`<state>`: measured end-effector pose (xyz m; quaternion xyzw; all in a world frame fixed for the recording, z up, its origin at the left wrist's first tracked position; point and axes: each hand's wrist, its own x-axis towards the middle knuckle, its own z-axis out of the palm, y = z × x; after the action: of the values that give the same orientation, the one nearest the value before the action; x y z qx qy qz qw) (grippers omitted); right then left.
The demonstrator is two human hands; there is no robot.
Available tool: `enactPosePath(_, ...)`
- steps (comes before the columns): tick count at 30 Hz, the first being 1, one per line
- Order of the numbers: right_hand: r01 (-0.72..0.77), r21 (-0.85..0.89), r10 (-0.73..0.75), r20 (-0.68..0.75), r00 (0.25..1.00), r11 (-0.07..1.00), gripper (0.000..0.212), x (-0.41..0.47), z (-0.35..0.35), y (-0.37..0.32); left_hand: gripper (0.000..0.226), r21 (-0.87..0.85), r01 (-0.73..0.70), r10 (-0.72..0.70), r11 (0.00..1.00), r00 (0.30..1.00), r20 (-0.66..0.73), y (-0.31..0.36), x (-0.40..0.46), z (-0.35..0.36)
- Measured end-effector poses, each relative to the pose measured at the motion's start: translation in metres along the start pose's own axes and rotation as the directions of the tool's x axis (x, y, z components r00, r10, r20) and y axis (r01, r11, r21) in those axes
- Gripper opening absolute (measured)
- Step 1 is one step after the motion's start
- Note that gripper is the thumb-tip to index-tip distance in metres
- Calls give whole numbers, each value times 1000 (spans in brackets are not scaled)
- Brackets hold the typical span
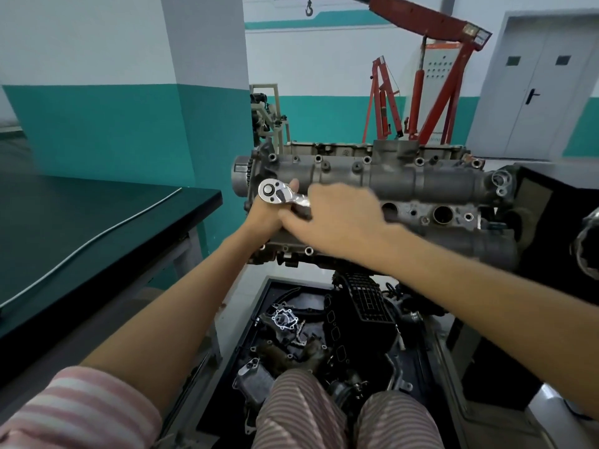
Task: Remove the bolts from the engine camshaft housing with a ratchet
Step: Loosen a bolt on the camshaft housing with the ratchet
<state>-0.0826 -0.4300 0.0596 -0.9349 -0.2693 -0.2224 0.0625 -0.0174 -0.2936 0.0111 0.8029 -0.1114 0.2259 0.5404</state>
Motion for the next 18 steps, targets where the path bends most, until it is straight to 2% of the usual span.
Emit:
enactPosePath(1,-117,325,31,258,966,938,36,-3,6,-8,34,-8,-3,3,1000,1000,-26,1,-1,3)
enactPosePath(2,-342,568,-30,545,838,748,30,-4,6,-15,37,-32,-22,19,999,997,-80,0,-3,8)
enactPosePath(3,-543,616,-136,723,677,570,31,-2,4,-19,38,-70,-29,18,997,988,-153,1,-6,13)
enactPosePath(4,-649,577,-182,800,572,497,33,3,0,-17,37,-125,-23,-2,992,980,-199,1,-8,16)
enactPosePath(5,-663,528,-143,827,544,531,33,6,-4,-14,36,-152,-10,-19,988,982,-188,2,-8,16)
enactPosePath(6,-620,487,-59,813,580,616,31,10,-10,-10,34,-141,0,-20,990,990,-139,1,-6,14)
enactPosePath(7,-513,424,48,734,677,747,28,15,-18,-5,30,-86,16,-22,996,997,-76,2,-6,11)
enactPosePath(8,-352,280,126,595,794,893,28,19,-28,2,25,-32,32,-33,999,999,-36,2,-5,8)
enactPosePath(9,-184,59,145,408,901,981,30,23,-38,10,21,0,59,-59,998,998,-22,2,-4,5)
enactPosePath(10,-83,-168,118,211,970,982,32,25,-44,16,19,20,74,-74,997,997,-25,3,-3,5)
enactPosePath(11,-50,-324,73,59,996,945,32,25,-45,17,19,47,86,-85,995,996,-24,5,-3,4)
enactPosePath(12,-37,-395,23,-40,999,918,27,22,-42,15,20,67,93,-92,993,996,-21,5,-3,5)
enactPosePath(13,-24,-396,-15,-96,995,918,18,17,-33,9,18,64,88,-87,994,996,-13,7,-3,6)
enactPosePath(14,-16,-337,-8,-70,997,941,11,13,-22,2,19,36,75,-75,997,997,-10,8,-3,6)
enactPosePath(15,-47,-172,55,43,998,984,17,9,-11,-6,23,4,63,-63,998,998,-9,8,-4,6)
enactPosePath(16,-133,120,97,267,959,984,27,4,-6,-15,25,-35,73,-74,997,997,-20,8,-4,6)
enactPosePath(17,-291,411,39,522,852,864,32,3,-6,-24,24,-76,116,-118,990,992,-32,6,-5,7)
enactPosePath(18,-471,558,-62,687,724,683,31,3,-8,-30,21,-117,181,-187,976,981,-43,3,-6,9)
